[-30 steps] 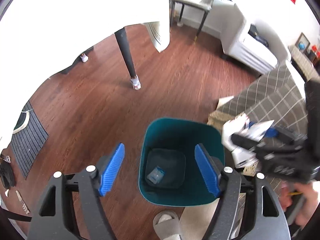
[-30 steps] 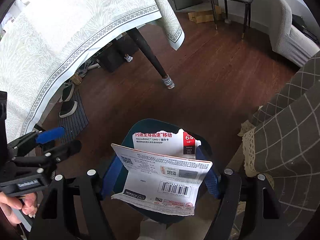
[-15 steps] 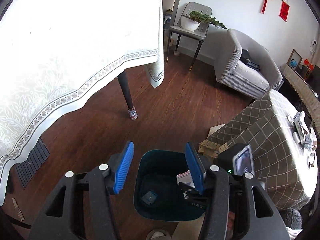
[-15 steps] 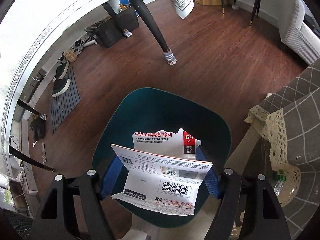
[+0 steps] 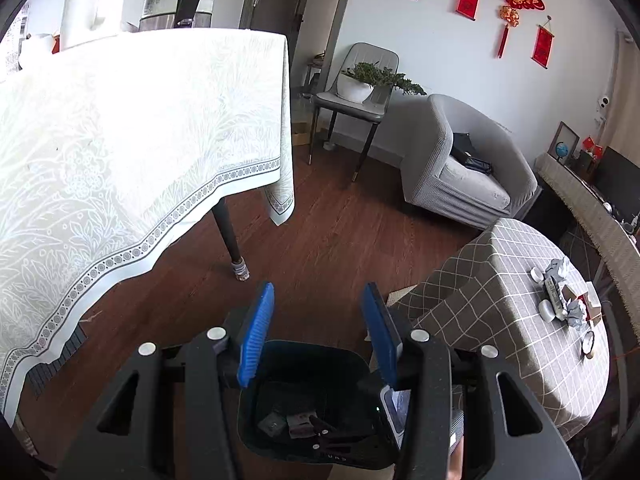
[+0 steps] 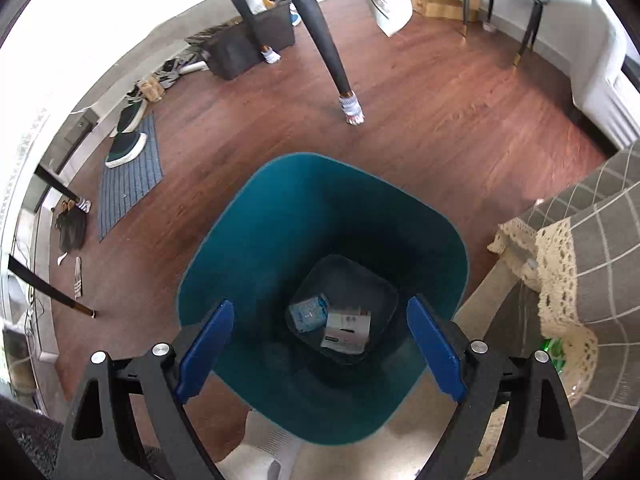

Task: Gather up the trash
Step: 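Open the left gripper over the teal bin while the right drops the SD-card box in, then move both grippers back to the table and grasp the cardboard strip with the right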

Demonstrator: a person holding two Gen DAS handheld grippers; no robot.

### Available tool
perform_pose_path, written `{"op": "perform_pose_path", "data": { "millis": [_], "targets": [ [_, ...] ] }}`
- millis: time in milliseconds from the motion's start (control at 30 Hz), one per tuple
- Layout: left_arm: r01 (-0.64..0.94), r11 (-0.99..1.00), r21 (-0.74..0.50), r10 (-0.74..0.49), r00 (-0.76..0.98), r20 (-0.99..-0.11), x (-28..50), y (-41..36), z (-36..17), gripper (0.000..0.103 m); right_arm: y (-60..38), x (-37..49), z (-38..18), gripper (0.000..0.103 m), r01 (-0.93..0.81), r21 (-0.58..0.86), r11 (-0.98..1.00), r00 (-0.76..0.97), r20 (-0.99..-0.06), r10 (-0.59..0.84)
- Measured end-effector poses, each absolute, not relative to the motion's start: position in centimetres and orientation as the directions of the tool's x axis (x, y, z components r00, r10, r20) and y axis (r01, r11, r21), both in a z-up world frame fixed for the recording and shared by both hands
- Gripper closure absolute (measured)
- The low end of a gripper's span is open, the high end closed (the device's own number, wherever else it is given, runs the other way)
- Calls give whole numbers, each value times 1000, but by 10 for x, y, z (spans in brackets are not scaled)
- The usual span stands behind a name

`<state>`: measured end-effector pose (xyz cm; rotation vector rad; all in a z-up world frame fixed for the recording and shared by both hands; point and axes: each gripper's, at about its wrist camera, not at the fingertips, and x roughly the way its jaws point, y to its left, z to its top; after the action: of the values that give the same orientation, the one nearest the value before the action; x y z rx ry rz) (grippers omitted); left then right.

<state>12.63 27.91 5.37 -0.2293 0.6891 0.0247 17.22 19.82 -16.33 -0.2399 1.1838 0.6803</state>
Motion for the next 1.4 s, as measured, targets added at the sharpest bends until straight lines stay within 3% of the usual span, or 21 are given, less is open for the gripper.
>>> {"op": "perform_pose_path", "data": {
  "millis": [333,467,700,1133,1400],
  "targets": [
    [-81,985,-154,-19,829,-559,121,259,87,52,174,143,-91,13,-693,179,698,295,-813,502],
    [-68,986,-151,-25,842,-538,124,248,94,50,158,129,-50,13,-719,112,686,383,-760,525],
    [-42,985,-165,-47,863,-503,132,221,102,39,117,122,-3,16,-711,62,701,476,-690,545],
    [84,987,-136,-141,859,-493,153,134,105,27,-1,136,34,19,-549,37,835,635,-631,446],
    [132,979,-154,-193,843,-502,169,93,100,25,-70,134,38,19,-423,50,905,699,-617,361]
  ]
}}
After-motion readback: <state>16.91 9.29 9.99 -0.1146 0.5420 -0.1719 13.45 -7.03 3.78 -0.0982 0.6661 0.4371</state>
